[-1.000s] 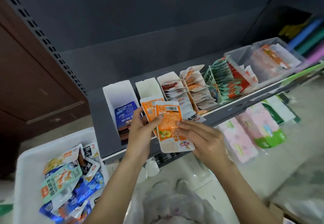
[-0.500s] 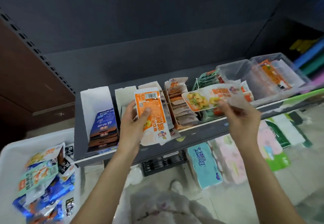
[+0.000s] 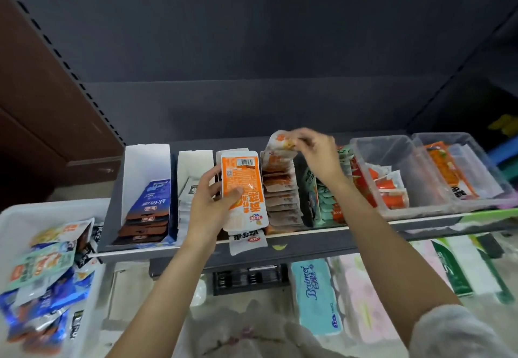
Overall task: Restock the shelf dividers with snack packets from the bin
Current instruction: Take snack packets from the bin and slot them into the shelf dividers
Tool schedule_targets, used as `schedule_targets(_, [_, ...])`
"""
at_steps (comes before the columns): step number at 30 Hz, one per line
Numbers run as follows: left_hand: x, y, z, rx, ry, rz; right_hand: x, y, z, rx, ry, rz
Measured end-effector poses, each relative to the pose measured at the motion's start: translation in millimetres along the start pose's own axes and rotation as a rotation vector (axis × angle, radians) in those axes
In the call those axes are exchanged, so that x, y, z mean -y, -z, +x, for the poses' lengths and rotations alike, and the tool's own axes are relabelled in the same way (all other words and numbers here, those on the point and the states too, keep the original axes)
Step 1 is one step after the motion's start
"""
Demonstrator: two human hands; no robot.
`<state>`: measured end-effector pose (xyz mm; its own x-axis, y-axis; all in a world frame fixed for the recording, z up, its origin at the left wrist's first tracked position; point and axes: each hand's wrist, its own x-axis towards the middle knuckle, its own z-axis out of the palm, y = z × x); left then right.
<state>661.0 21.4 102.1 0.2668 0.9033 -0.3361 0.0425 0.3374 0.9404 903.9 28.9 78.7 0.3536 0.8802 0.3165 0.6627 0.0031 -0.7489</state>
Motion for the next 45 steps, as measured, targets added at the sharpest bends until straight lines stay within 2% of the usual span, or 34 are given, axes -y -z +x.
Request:
schedule_targets(2, [0.3,2.9,3.4,0.010,0.002,-0.008,-4.9,-2.6,-1.6,0.157,0.011,-0.118])
schedule_targets(6, [1.4,4.5,9.0,0.028,0.001,0.012,-3.5,-3.1,-1.3,0.480,-0.094,-0.344])
schedule_targets(11, [0.5,-0.1,17.8,0.027,0.011,0.063,0.4,0.0,-6.8,0.516,0.012,-0.520])
schedule_targets(14, [-2.7,-3.7,22.8,0.066,0.006,0.041,2.9,0.2,-3.6,0.581,0.001,-0.625])
schedule_targets(16, [-8.5,-8.7,26.5,0.095,-0.006,0.021,8.7,4.2,-4.5,0.498,0.053,-0.621])
schedule_targets(18, [-15.9,-15.9,32.7,0.106,-0.015,0.016,19.2,11.3,-14.6,0.321,0.144,-0.481])
schedule_targets(20, [-23.4,-26.4,40.3,0.124,-0.037,0.055,33.7,18.2,-26.2,0.231,0.235,-0.367])
schedule_targets(23, [-35.5,-46.2,47.9,0.195,-0.116,0.153,41.9,18.9,-34.9,0.171,0.437,-0.445])
schedule_targets(25, [-41.7,-57.4,49.4,0.247,-0.163,0.180,38.8,21.5,-33.9,-0.004,0.484,-0.419])
schedule_targets(27, [-42.8,-61.4,53.8,0.185,-0.260,0.321,33.6,28.6,-29.7,-0.205,0.353,-0.284])
schedule_targets(29, [-39.1,-59.2,64.1,0.113,-0.466,0.632,28.7,35.6,-21.6,-0.317,0.057,-0.056])
schedule_targets(31, [-33.2,-57.3,73.5,0.206,-0.585,0.958,21.0,39.0,-11.7,-0.338,-0.241,0.229])
schedule_targets(33, [-26.1,-56.9,77.6,0.336,-0.588,1.249,14.3,40.3,-4.3,-0.303,-0.374,0.352])
schedule_targets(35, [-17.5,-55.2,76.7,0.345,-0.636,1.386,11.5,38.0,2.1,-0.243,-0.354,0.313])
schedule_targets(39, [-3.2,-52.2,70.3,0.300,-0.716,1.350,6.9,18.2,15.0,-0.067,-0.223,0.168])
schedule_targets(42, [0.0,-51.4,69.5,0.285,-0.714,1.296,-1.0,-0.7,16.9,0.146,-0.028,-0.122])
schedule_targets(45, [-0.9,-50.4,70.7,0.272,-0.722,1.284,-4.5,-8.5,12.5,0.314,0.015,-0.240])
